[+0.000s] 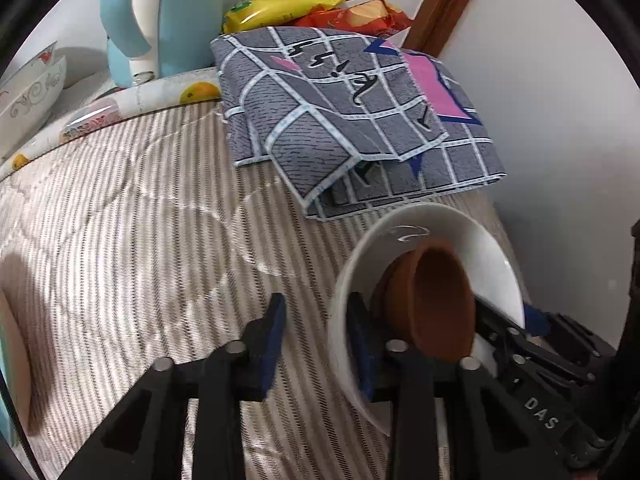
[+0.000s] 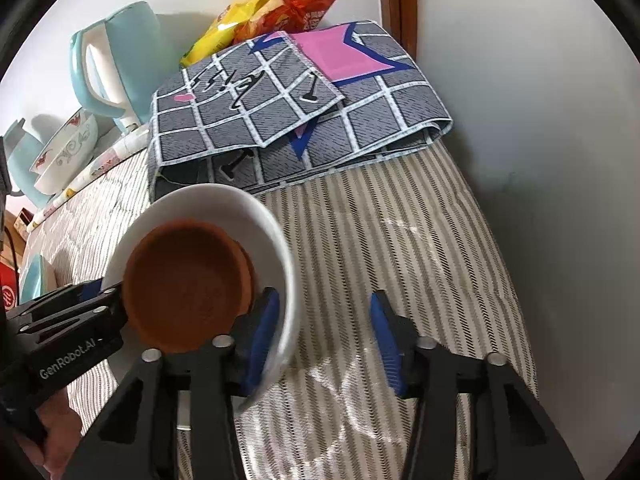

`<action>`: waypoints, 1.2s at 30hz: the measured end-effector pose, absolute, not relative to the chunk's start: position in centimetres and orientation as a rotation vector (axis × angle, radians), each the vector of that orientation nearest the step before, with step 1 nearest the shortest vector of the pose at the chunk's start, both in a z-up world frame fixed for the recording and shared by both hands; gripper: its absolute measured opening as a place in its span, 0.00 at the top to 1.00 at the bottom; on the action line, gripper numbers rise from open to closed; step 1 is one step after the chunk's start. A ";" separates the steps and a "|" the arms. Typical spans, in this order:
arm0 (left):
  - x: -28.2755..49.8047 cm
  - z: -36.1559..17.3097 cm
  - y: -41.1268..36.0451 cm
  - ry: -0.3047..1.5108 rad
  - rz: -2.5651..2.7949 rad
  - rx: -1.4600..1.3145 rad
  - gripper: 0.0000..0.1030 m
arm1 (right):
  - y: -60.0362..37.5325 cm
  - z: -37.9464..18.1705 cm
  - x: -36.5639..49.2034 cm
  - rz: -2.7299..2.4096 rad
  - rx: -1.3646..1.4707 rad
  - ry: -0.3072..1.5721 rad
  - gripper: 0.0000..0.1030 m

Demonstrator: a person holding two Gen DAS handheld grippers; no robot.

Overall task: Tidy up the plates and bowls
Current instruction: 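Lift the white bowl with the left tool and carry it toward the plate stack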

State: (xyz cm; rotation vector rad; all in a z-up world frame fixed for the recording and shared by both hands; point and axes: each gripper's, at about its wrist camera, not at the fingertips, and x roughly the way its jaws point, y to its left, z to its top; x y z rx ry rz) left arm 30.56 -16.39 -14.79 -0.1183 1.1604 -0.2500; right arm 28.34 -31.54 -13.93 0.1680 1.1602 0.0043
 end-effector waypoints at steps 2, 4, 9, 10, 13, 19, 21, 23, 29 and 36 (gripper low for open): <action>30.5 -14.7 -16.7 1.153 -0.259 -0.112 0.83 | -31.2 -13.9 28.4 0.018 0.179 1.158 0.76; 30.4 -14.6 -17.0 1.144 -0.271 -0.108 0.88 | -30.8 -13.9 28.4 0.024 0.187 1.150 0.81; 30.4 -14.6 -17.5 1.128 -0.273 -0.111 0.90 | -30.0 -13.8 28.1 0.016 0.177 1.120 0.87; 30.4 -14.6 -17.4 1.129 -0.273 -0.120 0.90 | -30.0 -13.8 28.1 0.014 0.182 1.119 0.87; 30.3 -14.5 -17.4 1.122 -0.267 -0.116 0.90 | -30.2 -13.8 28.3 0.008 0.191 1.121 0.88; 29.9 -14.4 -16.7 1.120 -0.265 -0.135 0.90 | -30.1 -13.8 28.3 -0.002 0.197 1.127 0.88; 29.8 -14.4 -16.6 1.117 -0.264 -0.134 0.90 | -30.2 -13.8 28.2 -0.002 0.201 1.129 0.88; 29.6 -14.4 -16.5 1.116 -0.262 -0.134 0.91 | -30.1 -13.7 28.1 -0.004 0.199 1.130 0.88; 29.1 -14.1 -16.4 1.121 -0.261 -0.137 0.91 | -30.1 -13.6 27.8 -0.012 0.210 1.132 0.89; 27.9 -13.8 -16.1 1.129 -0.256 -0.141 0.91 | -29.7 -13.4 26.6 -0.013 0.212 1.135 0.89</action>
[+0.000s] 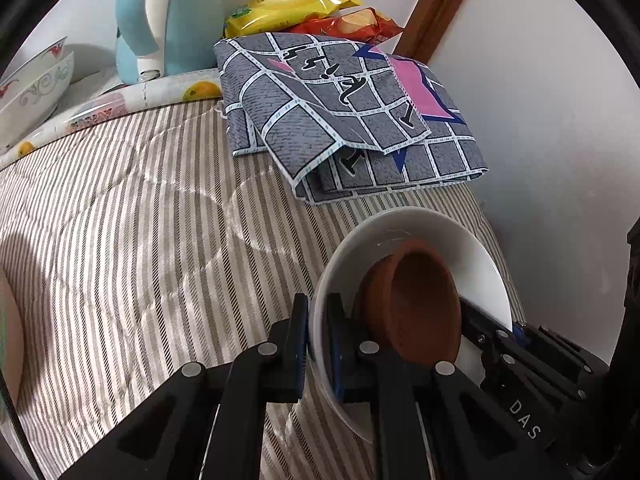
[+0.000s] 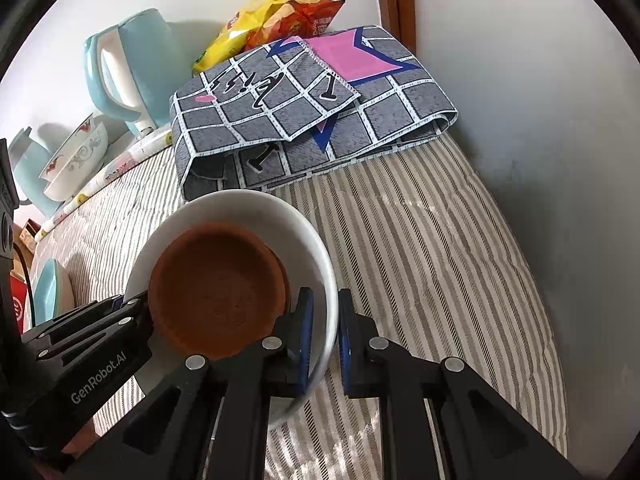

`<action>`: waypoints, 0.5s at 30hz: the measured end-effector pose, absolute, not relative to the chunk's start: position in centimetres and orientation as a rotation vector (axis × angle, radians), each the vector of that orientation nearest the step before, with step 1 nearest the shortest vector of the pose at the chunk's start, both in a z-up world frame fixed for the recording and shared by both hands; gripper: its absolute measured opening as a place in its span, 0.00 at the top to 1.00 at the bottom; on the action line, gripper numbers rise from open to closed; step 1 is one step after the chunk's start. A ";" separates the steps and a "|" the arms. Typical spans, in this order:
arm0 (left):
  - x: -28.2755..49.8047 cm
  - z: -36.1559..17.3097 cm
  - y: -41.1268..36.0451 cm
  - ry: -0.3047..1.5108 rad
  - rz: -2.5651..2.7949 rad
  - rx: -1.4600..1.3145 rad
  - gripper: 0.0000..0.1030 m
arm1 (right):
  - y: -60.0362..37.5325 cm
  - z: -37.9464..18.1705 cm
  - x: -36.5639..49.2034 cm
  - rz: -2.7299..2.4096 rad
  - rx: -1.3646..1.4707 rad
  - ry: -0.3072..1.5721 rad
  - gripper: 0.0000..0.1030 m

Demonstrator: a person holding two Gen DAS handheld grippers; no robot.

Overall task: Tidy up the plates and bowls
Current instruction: 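Lift the white bowl with the left tool and carry it toward the plate stack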

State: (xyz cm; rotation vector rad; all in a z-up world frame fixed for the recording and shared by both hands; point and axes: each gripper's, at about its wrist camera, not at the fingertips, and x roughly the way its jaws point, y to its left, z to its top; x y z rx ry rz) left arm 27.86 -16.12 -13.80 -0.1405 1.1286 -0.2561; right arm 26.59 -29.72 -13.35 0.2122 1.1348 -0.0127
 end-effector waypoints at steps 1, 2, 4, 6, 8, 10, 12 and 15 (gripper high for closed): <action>27.7 -13.7 -16.0 1.129 -0.255 -0.140 0.91 | -29.7 -13.3 26.4 -0.013 0.214 1.135 0.89; 27.5 -13.7 -16.0 1.129 -0.253 -0.140 0.91 | -29.6 -13.2 26.1 -0.012 0.216 1.134 0.89; 27.1 -13.5 -15.8 1.129 -0.250 -0.140 0.91 | -29.5 -13.1 25.7 -0.011 0.218 1.132 0.89; 26.7 -13.3 -15.6 1.130 -0.247 -0.141 0.91 | -29.4 -12.9 25.3 -0.010 0.217 1.132 0.89; 26.3 -13.1 -15.4 1.127 -0.245 -0.144 0.91 | -29.3 -12.7 24.7 -0.010 0.217 1.129 0.89; 25.9 -12.8 -15.3 1.125 -0.246 -0.147 0.91 | -29.2 -12.3 24.3 -0.009 0.217 1.124 0.89; 25.4 -12.4 -15.2 1.119 -0.249 -0.148 0.91 | -29.2 -11.9 23.8 -0.008 0.212 1.119 0.89; 24.8 -11.6 -15.0 1.106 -0.250 -0.149 0.91 | -29.0 -11.1 23.1 -0.008 0.209 1.104 0.89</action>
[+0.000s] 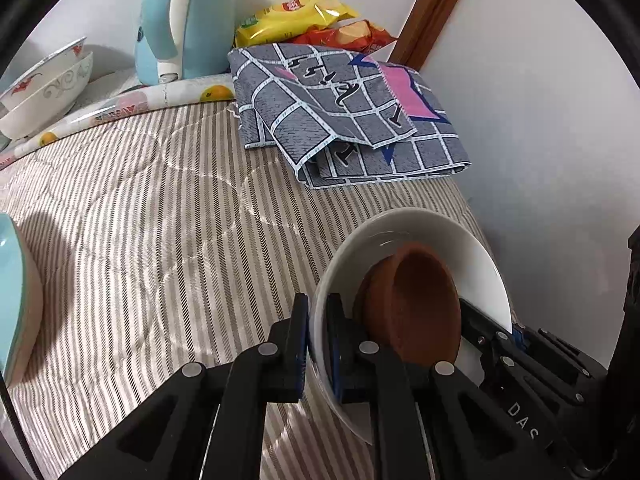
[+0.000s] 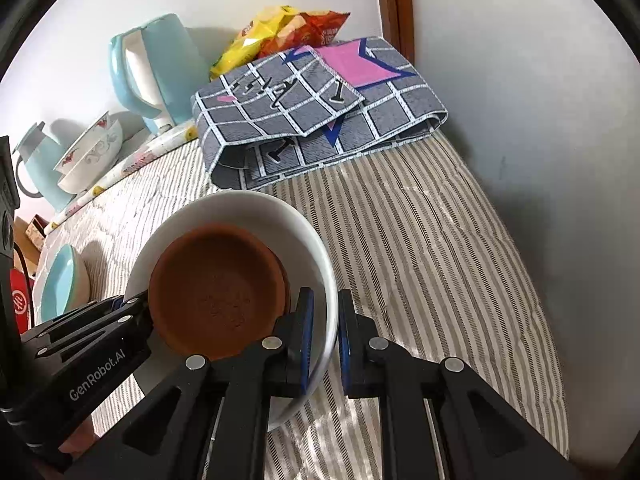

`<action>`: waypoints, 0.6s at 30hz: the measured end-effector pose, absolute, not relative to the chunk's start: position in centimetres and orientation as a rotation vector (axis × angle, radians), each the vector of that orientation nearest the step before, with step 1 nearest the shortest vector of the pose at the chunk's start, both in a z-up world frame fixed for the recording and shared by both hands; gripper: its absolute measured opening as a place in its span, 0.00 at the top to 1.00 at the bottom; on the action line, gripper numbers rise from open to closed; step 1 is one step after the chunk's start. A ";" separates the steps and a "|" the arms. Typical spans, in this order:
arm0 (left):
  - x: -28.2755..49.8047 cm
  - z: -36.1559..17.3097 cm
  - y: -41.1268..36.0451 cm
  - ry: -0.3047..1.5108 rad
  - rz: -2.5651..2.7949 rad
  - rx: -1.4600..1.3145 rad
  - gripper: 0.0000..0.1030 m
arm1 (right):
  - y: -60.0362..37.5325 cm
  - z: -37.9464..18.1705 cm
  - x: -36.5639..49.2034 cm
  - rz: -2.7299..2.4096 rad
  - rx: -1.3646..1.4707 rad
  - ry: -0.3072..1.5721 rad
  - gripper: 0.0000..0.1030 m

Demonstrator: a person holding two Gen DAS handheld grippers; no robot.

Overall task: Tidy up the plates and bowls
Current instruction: 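Lift the white bowl with the left tool and carry it toward the plate stack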

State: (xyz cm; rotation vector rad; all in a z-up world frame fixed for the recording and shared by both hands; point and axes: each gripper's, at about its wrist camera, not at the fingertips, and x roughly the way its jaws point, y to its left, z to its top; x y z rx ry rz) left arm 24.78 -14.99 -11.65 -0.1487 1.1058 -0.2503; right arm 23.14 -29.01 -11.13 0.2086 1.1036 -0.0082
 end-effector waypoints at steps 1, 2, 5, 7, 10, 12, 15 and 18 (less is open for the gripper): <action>24.6 -11.4 -14.9 1.102 -0.251 -0.148 0.91 | -29.0 -10.9 22.9 -0.008 0.209 1.099 0.89; 24.3 -11.1 -14.8 1.097 -0.252 -0.148 0.91 | -28.9 -10.6 22.6 -0.007 0.205 1.094 0.89; 23.9 -10.3 -14.5 1.083 -0.253 -0.147 0.91 | -28.7 -9.8 22.0 -0.008 0.206 1.081 0.89; 23.4 -9.6 -14.2 1.071 -0.253 -0.143 0.91 | -28.6 -9.3 21.7 -0.006 0.207 1.071 0.89; 22.9 -8.8 -13.8 1.054 -0.253 -0.138 0.91 | -28.1 -8.4 21.3 -0.006 0.205 1.057 0.89; 22.7 -8.2 -13.5 1.044 -0.254 -0.135 0.91 | -27.7 -7.7 21.0 -0.006 0.204 1.045 0.89; 22.5 -7.5 -12.8 1.031 -0.252 -0.130 0.91 | -27.2 -6.9 20.7 -0.004 0.206 1.031 0.89; 22.2 -6.8 -12.1 1.018 -0.251 -0.126 0.91 | -26.5 -6.3 20.4 0.000 0.201 1.022 0.89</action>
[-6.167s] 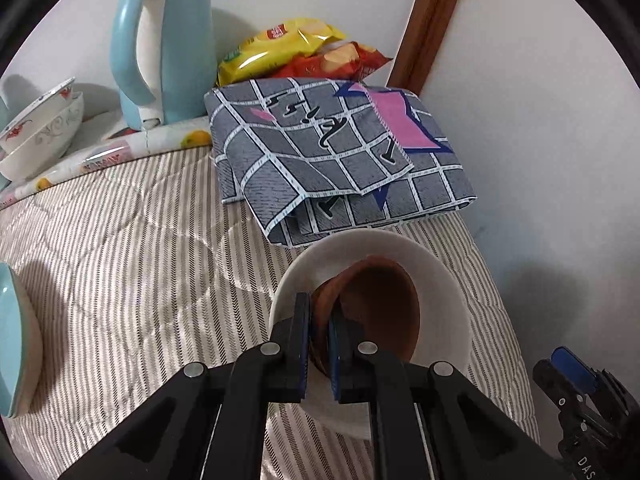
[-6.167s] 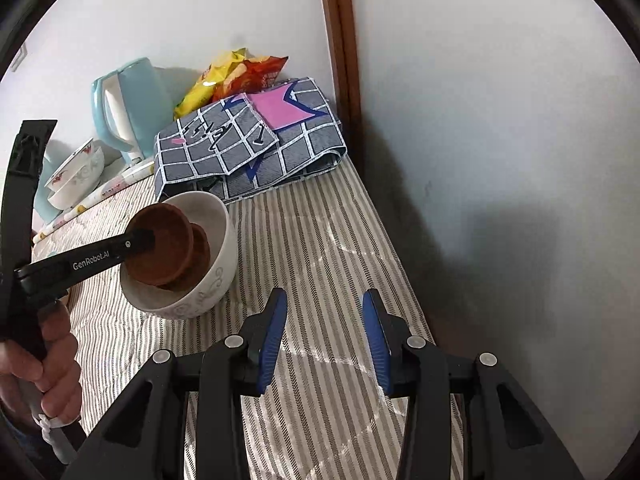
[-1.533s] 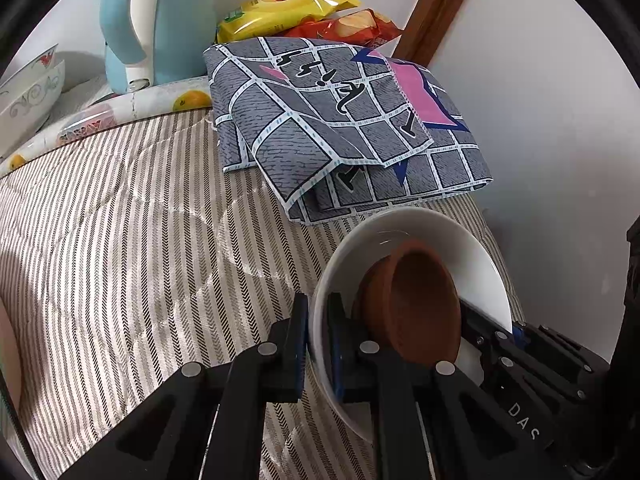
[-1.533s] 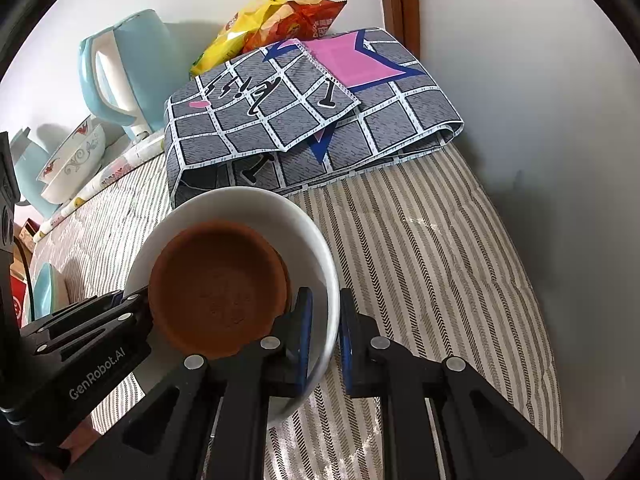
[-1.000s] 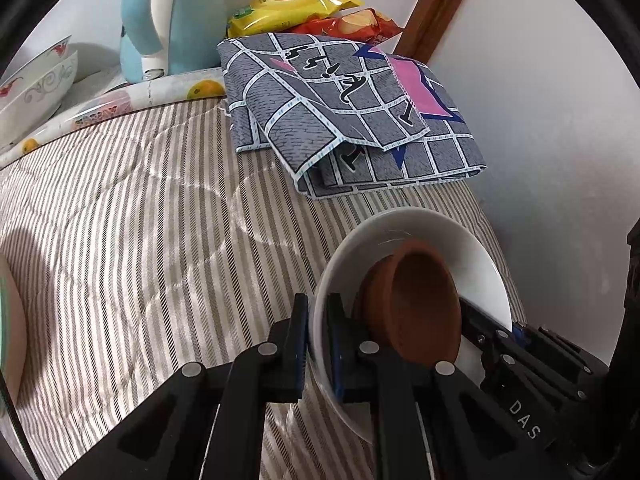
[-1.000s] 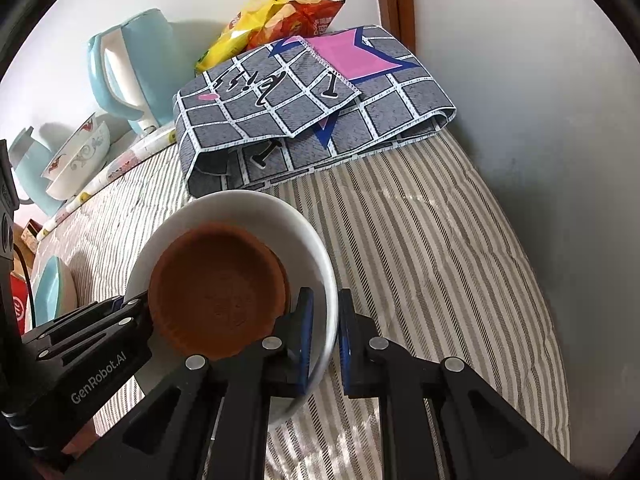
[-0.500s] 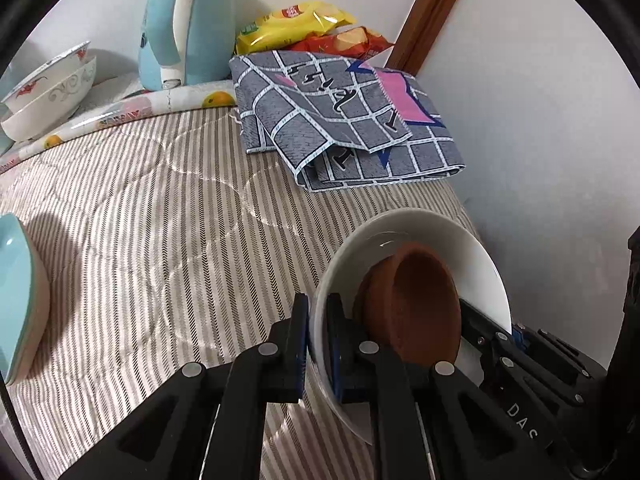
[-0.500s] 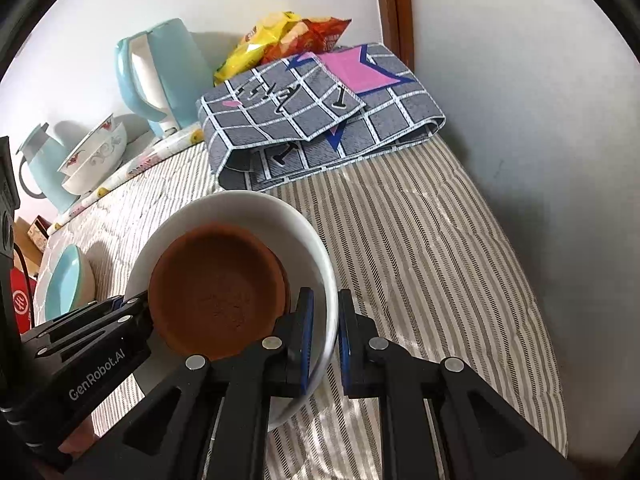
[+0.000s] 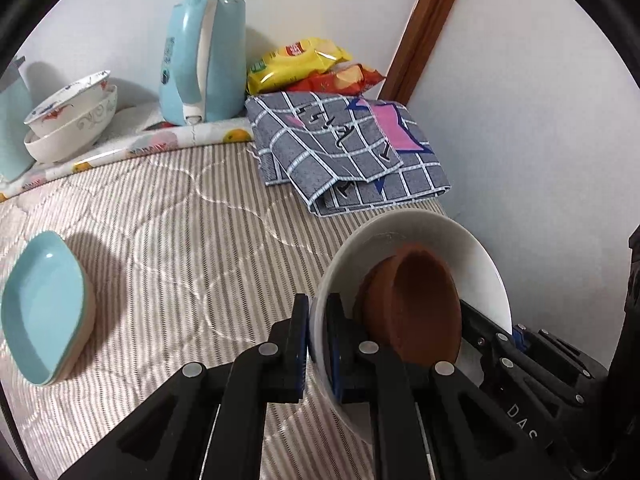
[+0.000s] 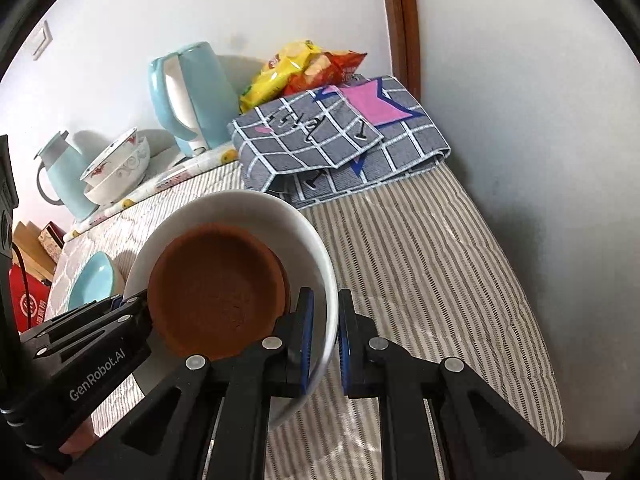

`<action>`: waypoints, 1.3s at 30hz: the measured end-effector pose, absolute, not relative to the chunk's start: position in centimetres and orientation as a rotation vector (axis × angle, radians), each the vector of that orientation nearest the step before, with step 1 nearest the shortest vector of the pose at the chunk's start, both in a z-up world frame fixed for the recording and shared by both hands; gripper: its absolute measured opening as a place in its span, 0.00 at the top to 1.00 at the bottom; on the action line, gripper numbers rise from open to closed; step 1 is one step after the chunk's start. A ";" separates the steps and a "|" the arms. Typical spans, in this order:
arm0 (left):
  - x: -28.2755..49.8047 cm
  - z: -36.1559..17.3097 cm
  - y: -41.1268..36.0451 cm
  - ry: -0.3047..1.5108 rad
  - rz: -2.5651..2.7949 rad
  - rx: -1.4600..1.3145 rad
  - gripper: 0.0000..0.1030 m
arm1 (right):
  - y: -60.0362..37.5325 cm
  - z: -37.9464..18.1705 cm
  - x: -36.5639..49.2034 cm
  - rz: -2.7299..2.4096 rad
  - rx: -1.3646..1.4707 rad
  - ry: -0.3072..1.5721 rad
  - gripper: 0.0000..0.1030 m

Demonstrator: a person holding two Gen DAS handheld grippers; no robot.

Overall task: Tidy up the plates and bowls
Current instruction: 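Lift the white bowl with the left tool and carry it toward the plate stack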

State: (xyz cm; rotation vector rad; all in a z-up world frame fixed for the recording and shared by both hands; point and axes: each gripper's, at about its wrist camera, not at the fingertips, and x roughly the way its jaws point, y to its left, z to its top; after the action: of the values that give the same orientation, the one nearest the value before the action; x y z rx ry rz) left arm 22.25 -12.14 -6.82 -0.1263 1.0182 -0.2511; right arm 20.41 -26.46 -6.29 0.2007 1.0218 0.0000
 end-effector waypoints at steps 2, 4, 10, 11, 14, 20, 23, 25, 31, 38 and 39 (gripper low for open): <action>22.1 -6.4 -11.7 1.011 -0.249 -0.122 0.91 | -25.9 -5.9 20.3 0.003 0.200 1.016 0.89; 21.9 -6.1 -11.2 1.004 -0.247 -0.125 0.91 | -25.4 -5.7 20.3 0.004 0.199 1.012 0.89; 21.5 -5.5 -9.7 0.996 -0.246 -0.143 0.91 | -23.9 -4.9 20.3 0.013 0.179 1.014 0.89; 21.4 -5.4 -9.4 0.994 -0.245 -0.146 0.91 | -23.6 -4.7 20.3 0.015 0.176 1.013 0.89; 21.4 -5.1 -8.6 0.989 -0.241 -0.154 0.91 | -22.8 -4.3 20.3 0.018 0.165 1.008 0.90; 21.3 -4.5 -7.0 0.974 -0.230 -0.164 0.91 | -21.3 -3.8 20.3 0.031 0.161 1.003 0.90; 21.4 -4.3 -6.3 0.972 -0.230 -0.173 0.91 | -20.7 -3.4 20.5 0.033 0.159 0.996 0.90; 21.4 -3.9 -5.8 0.963 -0.225 -0.174 0.91 | -20.2 -3.1 20.6 0.037 0.159 0.994 0.90; 21.4 -3.1 -4.3 0.944 -0.208 -0.177 0.91 | -18.7 -2.4 20.9 0.054 0.158 0.983 0.90; 21.3 -2.3 -2.1 0.924 -0.187 -0.191 0.91 | -16.6 -1.0 21.4 0.087 0.138 0.959 0.90; 21.3 -2.2 -1.8 0.920 -0.182 -0.192 0.91 | -16.4 -0.9 21.5 0.092 0.137 0.959 0.90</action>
State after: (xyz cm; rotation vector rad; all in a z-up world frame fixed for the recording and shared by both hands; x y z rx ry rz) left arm 21.30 -1.78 -2.19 -0.1925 0.9196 -0.1820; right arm 21.54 -16.43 -0.91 0.1372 0.9586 0.0923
